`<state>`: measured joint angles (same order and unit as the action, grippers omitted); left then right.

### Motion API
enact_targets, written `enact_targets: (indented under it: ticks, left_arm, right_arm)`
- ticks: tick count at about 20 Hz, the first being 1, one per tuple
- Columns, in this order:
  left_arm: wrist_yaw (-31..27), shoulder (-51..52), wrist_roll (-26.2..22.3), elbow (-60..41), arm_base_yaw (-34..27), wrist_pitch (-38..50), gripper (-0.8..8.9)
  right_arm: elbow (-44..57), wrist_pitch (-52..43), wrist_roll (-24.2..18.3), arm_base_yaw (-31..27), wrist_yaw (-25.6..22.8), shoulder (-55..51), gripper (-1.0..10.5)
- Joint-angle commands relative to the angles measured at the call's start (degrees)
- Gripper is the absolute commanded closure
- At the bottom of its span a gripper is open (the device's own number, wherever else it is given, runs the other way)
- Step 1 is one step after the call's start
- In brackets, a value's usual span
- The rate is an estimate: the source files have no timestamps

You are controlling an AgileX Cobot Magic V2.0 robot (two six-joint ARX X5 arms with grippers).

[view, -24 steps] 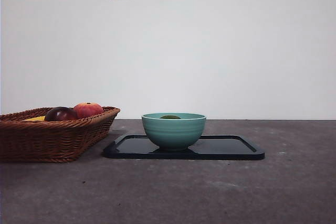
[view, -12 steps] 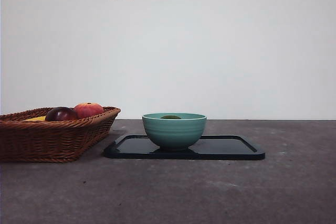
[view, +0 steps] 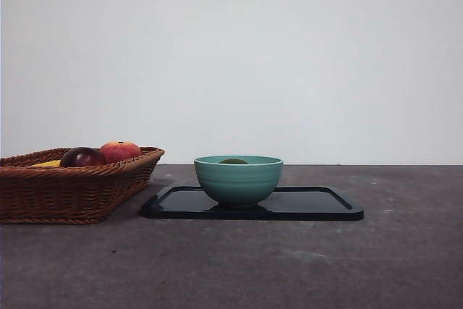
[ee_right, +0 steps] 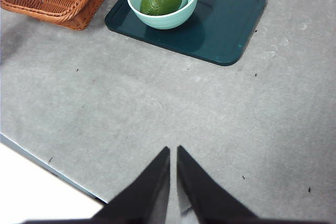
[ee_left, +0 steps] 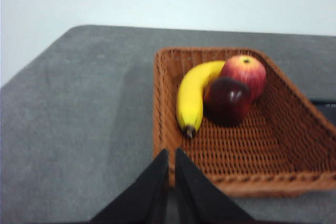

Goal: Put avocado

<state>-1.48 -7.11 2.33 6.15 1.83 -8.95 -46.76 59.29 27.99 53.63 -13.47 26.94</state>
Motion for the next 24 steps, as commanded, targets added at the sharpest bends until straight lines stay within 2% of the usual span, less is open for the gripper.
enact_targets:
  ticks: [1, 8, 13, 17, 24]
  left_arm:
    - [0.07, 3.26, 0.31, -2.56, 0.96, 1.25, 7.95]
    - [-0.07, 6.93, -0.35, -5.53, 3.58, -1.03, 7.95]
    - [-0.11, 6.93, -0.50, -5.53, 3.39, -2.08, 7.95]
    - [-0.26, 6.93, -3.58, -5.53, 2.91, -2.08, 7.95]
    - [-0.26, 6.93, -3.32, -5.53, 2.91, -1.90, 7.95]
  right_arm:
    - [-0.46, -0.61, 0.48, 0.63, -0.11, 0.15, 9.3]
    - [-0.46, -0.61, 0.48, 0.63, -0.09, 0.15, 9.3]
    - [-0.46, -0.61, 0.48, 0.63, -0.09, 0.17, 9.3]
    - [-0.46, -0.61, 0.48, 0.63, -0.09, 0.17, 9.3]
    - [-0.46, -0.61, 0.48, 0.63, -0.09, 0.15, 9.3]
